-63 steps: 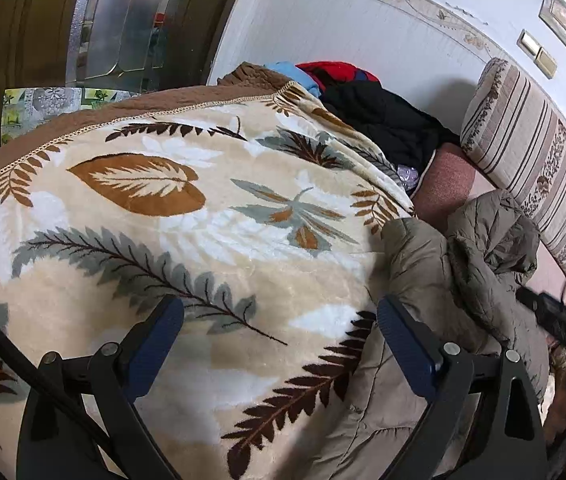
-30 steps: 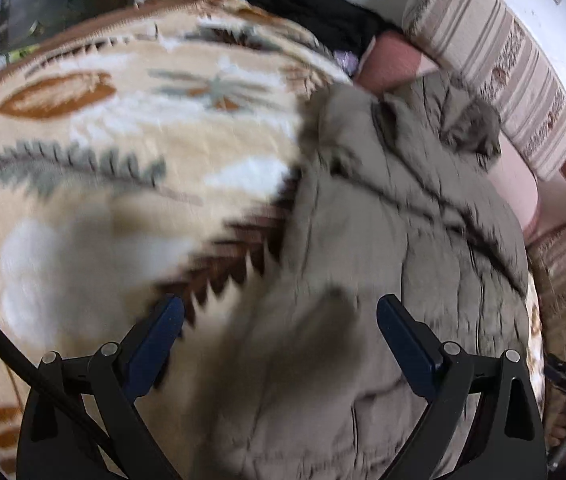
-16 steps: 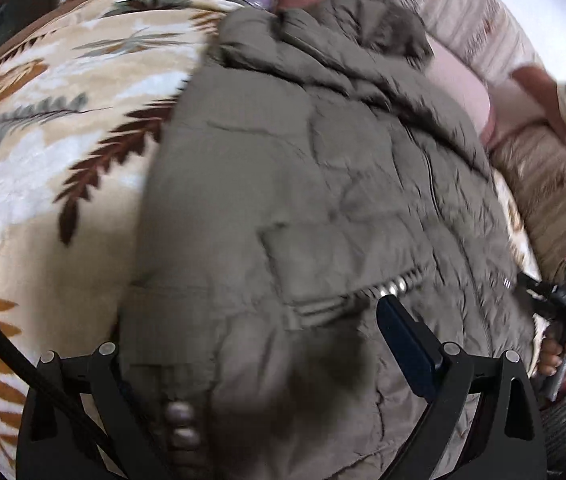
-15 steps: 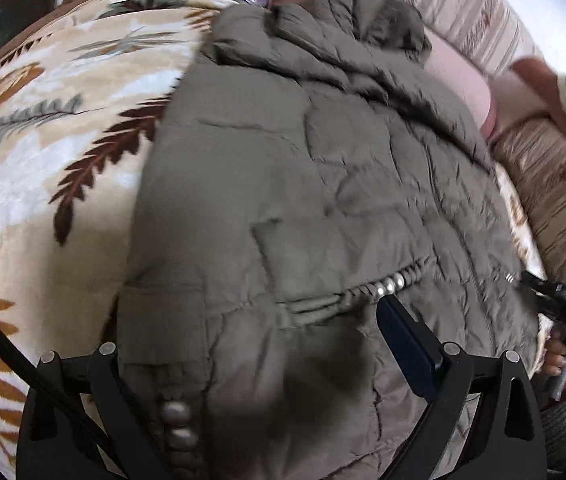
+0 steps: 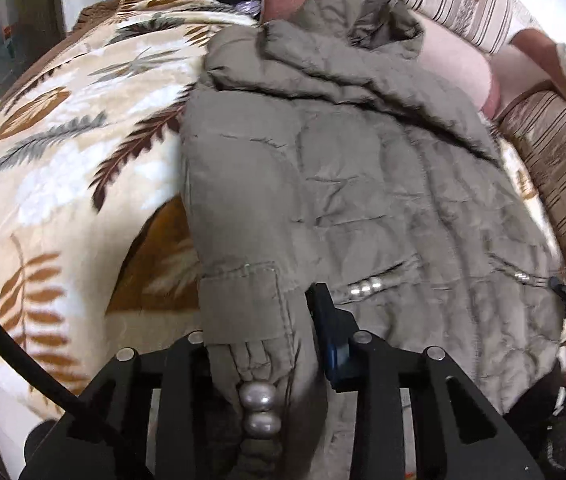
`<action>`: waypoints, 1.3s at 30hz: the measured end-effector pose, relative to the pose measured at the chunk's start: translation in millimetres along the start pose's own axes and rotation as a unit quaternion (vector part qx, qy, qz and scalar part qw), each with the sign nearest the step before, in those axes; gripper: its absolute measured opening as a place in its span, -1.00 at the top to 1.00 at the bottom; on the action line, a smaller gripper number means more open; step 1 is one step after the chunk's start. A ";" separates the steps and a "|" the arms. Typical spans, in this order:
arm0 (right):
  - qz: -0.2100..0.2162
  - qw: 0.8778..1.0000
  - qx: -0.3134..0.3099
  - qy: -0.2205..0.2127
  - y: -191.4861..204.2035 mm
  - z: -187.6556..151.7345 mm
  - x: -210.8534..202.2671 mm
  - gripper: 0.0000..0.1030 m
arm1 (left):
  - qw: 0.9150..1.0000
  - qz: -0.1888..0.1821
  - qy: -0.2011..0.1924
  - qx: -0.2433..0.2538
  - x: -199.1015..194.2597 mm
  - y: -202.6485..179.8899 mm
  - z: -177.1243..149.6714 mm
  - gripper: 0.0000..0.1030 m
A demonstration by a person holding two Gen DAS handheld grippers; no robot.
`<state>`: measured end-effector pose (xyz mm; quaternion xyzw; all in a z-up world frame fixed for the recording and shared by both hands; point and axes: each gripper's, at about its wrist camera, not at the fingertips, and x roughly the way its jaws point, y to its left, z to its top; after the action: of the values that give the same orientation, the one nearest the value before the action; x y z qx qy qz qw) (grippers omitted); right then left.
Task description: Fold large clothes
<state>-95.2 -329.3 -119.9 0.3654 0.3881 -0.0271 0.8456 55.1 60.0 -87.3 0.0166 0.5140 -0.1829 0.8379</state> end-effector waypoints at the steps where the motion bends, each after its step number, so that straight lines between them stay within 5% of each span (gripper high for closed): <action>1: -0.021 1.000 -0.008 -0.006 -0.9 -6.1 -3.2 0.50 | 1.000 0.011 -0.003 -0.002 3.7 3.2 -3.6 0.21; 4: -0.071 0.997 -0.006 -0.029 -9.4 -22.4 -12.3 0.26 | 1.000 0.021 -0.009 -0.012 5.6 9.4 -1.9 0.04; 10: -0.078 0.994 0.030 -0.076 -18.2 -29.1 -44.2 -0.09 | 0.997 0.014 -0.065 -0.046 -37.5 8.4 -5.3 -0.22; 14: -0.064 0.993 0.042 -0.090 -14.4 -30.8 -57.2 -0.11 | 0.994 0.031 -0.095 -0.039 -63.8 -12.7 -3.5 -0.27; 26: -0.065 0.985 -0.020 -0.160 53.1 -20.1 -123.9 -0.11 | 0.981 -0.019 -0.180 0.068 -138.5 -102.3 33.2 -0.42; 34: -0.108 0.962 -0.046 -0.248 94.2 -28.3 -220.4 -0.19 | 0.972 -0.059 -0.207 0.098 -155.2 -147.5 64.3 -0.43; 39: -0.177 0.937 -0.025 -0.300 87.5 -51.6 -287.6 -0.20 | 0.968 -0.042 -0.224 0.105 -156.5 -151.8 65.6 -0.47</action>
<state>-299.7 -300.6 104.5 0.2441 0.1757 -0.2751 0.9132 -1.2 -50.5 103.6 0.0419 0.2912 -0.2701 0.9168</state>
